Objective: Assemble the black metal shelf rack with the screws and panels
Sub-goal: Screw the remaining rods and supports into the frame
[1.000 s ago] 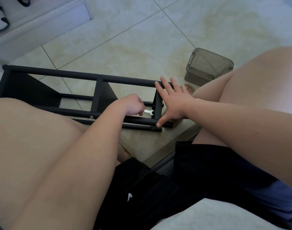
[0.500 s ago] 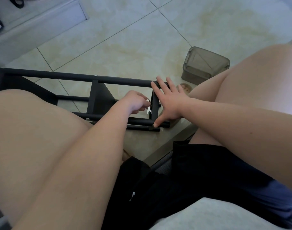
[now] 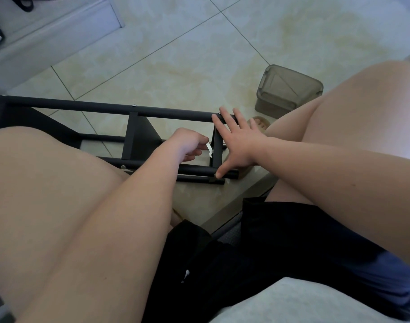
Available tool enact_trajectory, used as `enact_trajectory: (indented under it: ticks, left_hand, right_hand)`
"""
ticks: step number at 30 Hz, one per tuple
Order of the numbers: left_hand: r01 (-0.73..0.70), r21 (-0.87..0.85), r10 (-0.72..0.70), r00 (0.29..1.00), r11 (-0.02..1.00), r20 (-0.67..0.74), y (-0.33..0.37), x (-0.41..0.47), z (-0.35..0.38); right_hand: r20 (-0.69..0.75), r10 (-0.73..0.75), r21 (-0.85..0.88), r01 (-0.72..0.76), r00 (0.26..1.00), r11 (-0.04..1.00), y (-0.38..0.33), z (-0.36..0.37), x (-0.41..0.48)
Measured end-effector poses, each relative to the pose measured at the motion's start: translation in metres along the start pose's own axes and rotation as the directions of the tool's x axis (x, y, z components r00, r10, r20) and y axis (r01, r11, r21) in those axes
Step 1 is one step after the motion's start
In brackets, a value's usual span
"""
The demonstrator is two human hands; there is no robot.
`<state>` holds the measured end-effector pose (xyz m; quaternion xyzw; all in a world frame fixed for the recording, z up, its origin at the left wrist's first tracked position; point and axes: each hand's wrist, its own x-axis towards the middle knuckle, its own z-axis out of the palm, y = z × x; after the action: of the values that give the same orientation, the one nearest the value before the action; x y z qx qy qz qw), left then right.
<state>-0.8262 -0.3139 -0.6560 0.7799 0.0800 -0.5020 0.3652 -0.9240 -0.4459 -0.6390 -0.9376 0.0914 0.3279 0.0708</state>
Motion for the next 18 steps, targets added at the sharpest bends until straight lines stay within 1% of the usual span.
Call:
enact_trajectory:
  ticks: [7, 12, 18]
  left_hand:
    - [-0.020, 0.014, 0.020, 1.000, 1.000, -0.015, -0.0016, 0.0032, 0.0016]
    - [-0.002, -0.010, 0.002, 1.000, 1.000, 0.029, -0.0021, 0.0036, 0.0005]
    - [-0.012, 0.013, 0.011, 0.997, 1.000, 0.080, -0.0033, 0.0026, -0.0006]
  right_hand:
    - [-0.002, 0.000, -0.006, 0.000, 1.000, 1.000, -0.0013, -0.0001, -0.0017]
    - [-0.003, 0.001, -0.010, -0.001, 1.000, 1.000, -0.0017, -0.0004, -0.0027]
    - [-0.005, 0.003, -0.018, -0.003, 1.000, 1.000, -0.0027, -0.0006, -0.0032]
